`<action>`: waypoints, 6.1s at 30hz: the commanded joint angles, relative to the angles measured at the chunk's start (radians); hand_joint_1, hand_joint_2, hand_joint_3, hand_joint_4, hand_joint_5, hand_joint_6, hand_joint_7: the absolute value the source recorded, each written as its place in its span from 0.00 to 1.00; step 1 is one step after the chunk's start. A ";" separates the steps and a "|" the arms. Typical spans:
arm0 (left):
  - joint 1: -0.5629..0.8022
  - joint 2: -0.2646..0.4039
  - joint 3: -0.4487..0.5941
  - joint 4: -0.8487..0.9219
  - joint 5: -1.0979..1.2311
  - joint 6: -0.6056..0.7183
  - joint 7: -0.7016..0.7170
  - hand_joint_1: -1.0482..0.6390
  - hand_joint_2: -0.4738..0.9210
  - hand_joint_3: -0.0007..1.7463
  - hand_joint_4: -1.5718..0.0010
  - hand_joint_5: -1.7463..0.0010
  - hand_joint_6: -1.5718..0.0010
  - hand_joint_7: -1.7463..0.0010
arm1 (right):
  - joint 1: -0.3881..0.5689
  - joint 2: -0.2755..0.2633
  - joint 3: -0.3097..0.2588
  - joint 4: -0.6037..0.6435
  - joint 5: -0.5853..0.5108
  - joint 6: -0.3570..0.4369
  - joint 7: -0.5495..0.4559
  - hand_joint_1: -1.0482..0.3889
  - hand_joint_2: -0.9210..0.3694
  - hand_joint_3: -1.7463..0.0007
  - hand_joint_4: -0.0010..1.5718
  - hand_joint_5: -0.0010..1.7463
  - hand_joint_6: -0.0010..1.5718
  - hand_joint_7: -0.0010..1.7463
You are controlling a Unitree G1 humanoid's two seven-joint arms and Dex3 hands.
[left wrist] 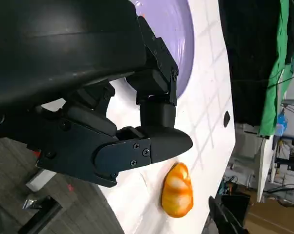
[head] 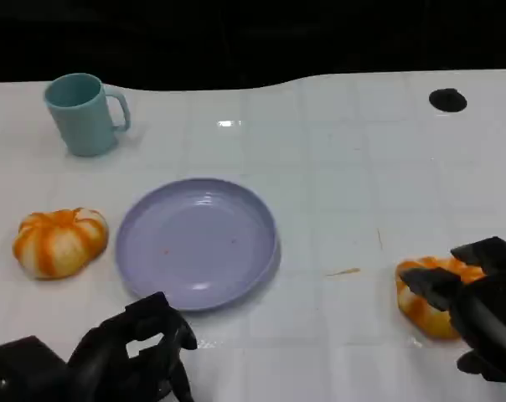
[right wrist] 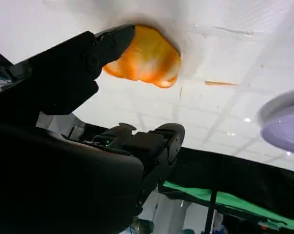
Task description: Grasp the bread from the table and place it into the plate.
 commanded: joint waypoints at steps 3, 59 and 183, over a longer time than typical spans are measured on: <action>0.006 0.009 0.005 -0.014 -0.008 0.003 -0.004 0.20 1.00 0.35 0.48 0.00 0.60 0.08 | -0.059 -0.033 0.022 0.087 -0.004 0.009 -0.024 0.51 0.19 0.99 0.08 0.24 0.29 0.00; 0.012 0.002 -0.005 -0.023 0.008 -0.009 0.004 0.19 1.00 0.34 0.49 0.00 0.59 0.10 | -0.517 -0.042 0.256 1.073 0.222 -0.201 -0.815 0.64 0.06 0.96 0.59 1.00 0.50 0.94; 0.055 0.007 -0.014 -0.071 0.002 -0.003 0.002 0.23 1.00 0.35 0.52 0.00 0.62 0.10 | -0.421 0.196 0.201 0.684 0.853 -0.501 -0.195 0.47 0.06 0.81 0.43 0.74 0.49 0.38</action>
